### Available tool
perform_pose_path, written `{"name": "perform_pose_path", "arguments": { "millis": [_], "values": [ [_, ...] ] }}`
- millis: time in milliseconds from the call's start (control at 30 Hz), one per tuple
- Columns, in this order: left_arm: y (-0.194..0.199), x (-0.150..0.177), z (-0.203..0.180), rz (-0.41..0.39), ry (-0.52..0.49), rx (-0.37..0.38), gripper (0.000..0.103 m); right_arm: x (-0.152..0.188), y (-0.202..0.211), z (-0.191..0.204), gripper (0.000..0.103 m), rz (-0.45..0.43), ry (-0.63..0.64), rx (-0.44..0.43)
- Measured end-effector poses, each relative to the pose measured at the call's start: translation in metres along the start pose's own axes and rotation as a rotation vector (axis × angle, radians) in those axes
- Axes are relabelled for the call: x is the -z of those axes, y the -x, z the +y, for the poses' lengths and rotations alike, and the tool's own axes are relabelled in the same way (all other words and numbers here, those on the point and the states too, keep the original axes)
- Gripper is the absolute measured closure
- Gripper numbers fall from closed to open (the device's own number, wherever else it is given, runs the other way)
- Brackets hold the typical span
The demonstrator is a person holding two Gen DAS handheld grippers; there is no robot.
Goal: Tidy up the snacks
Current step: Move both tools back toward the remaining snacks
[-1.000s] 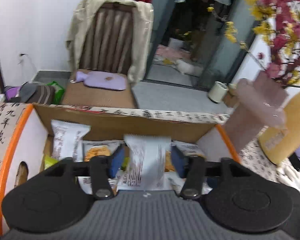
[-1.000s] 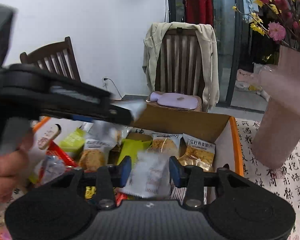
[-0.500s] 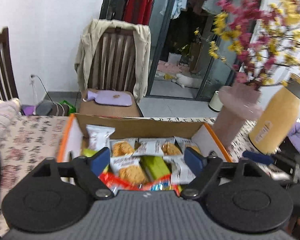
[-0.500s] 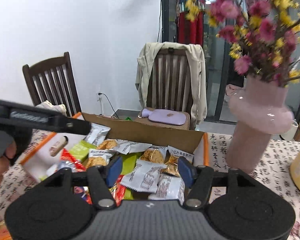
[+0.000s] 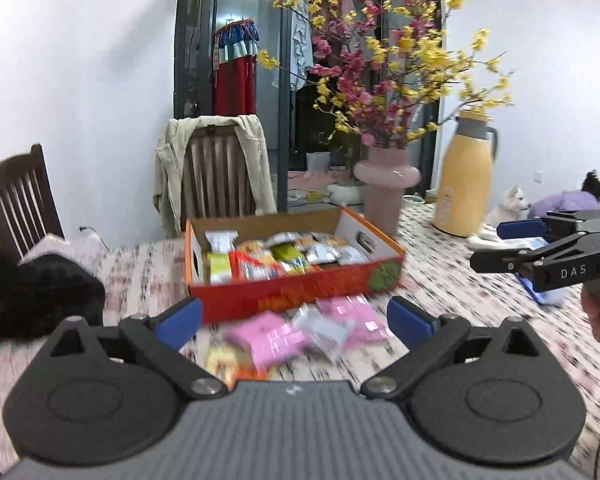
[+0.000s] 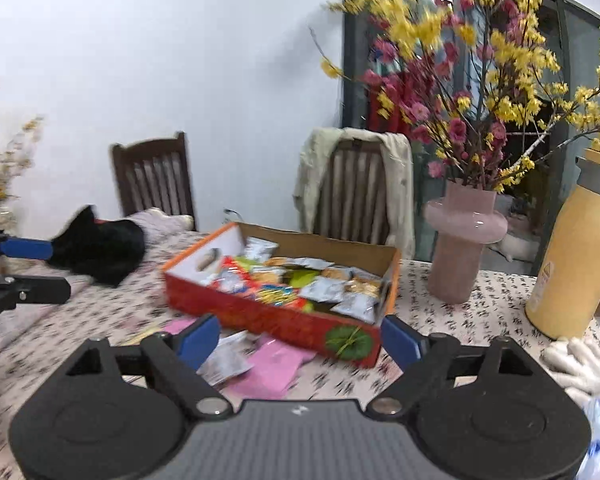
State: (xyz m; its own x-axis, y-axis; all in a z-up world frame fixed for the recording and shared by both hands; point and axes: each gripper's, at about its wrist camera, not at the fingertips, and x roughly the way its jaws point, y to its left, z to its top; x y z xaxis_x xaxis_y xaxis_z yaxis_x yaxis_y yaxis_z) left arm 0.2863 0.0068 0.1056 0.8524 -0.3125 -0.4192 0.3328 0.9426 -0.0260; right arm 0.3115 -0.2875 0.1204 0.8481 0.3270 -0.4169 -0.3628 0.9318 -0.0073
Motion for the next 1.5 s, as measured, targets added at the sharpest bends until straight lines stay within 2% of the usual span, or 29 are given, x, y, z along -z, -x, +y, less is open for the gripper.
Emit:
{"name": "perform_pose_path", "arguments": {
  "millis": [200, 300, 400, 600, 667, 900, 1200, 1300, 1500],
  "values": [
    [0.058, 0.053, -0.011, -0.002, 0.078, -0.016, 0.002, 0.048, 0.057, 0.025, 0.009, -0.019, -0.044, 0.016],
    [0.080, 0.074, -0.013, 0.008, 0.131, -0.017, 0.002, 0.076, 0.077, 0.034, 0.008, -0.003, -0.095, 0.007],
    [0.101, 0.095, -0.008, 0.020, 0.189, -0.042, 0.002, 0.104, 0.097, 0.047, 0.008, 0.014, -0.096, 0.038],
    [0.112, 0.118, -0.001, 0.076, 0.225, -0.068, 0.002, 0.139, 0.119, 0.062, 0.008, 0.073, -0.066, 0.051],
    [0.112, 0.122, -0.001, 0.086, 0.233, -0.070, 0.002, 0.143, 0.123, 0.063, 0.008, 0.080, -0.055, 0.092],
    [0.109, 0.125, -0.003, 0.090, 0.238, -0.061, 0.002, 0.140, 0.128, 0.060, 0.007, 0.076, -0.059, 0.110],
    [0.094, 0.122, 0.011, 0.108, 0.266, -0.061, 0.002, 0.132, 0.105, 0.059, 0.007, 0.108, -0.046, 0.105],
    [0.086, 0.111, 0.023, 0.105, 0.285, -0.054, 0.002, 0.120, 0.094, 0.059, 0.007, 0.108, -0.008, 0.109],
    [0.062, 0.074, 0.036, 0.083, 0.211, -0.066, 0.002, 0.071, 0.075, 0.054, 0.007, 0.076, 0.067, 0.058]
  ]
}}
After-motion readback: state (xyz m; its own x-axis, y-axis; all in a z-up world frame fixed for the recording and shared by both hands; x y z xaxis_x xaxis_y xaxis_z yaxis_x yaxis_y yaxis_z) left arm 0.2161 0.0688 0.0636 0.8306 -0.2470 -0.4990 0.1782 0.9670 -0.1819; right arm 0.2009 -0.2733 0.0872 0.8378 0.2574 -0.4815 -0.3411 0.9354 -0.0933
